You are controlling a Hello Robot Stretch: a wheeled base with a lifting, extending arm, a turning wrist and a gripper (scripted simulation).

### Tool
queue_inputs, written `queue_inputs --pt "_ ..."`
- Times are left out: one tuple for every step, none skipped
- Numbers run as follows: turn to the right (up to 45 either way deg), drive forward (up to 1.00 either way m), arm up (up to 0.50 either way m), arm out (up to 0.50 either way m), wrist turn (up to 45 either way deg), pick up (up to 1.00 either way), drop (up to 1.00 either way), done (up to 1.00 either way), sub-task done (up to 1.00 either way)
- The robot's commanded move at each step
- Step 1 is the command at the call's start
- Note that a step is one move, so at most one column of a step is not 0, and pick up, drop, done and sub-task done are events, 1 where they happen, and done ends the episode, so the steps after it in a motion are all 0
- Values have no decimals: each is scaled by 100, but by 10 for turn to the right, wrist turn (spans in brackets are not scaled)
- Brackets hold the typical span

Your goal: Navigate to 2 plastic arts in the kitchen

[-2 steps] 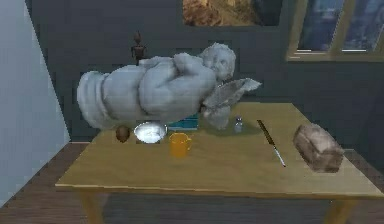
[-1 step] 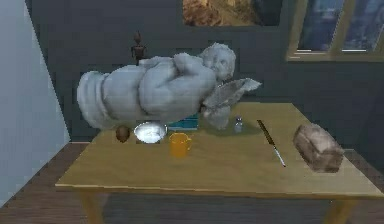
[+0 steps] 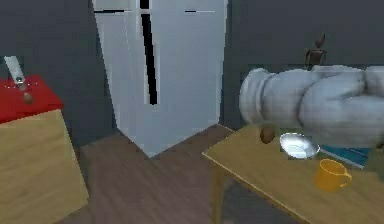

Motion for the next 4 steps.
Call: queue_inputs --pt "-240 0 0 0 0 0 0 0 0" --pt "0 90 0 0 0 0 0 0 0" --pt "360 0 0 0 0 0 0 0 0" --pt "0 35 0 0 0 0 0 0 0"
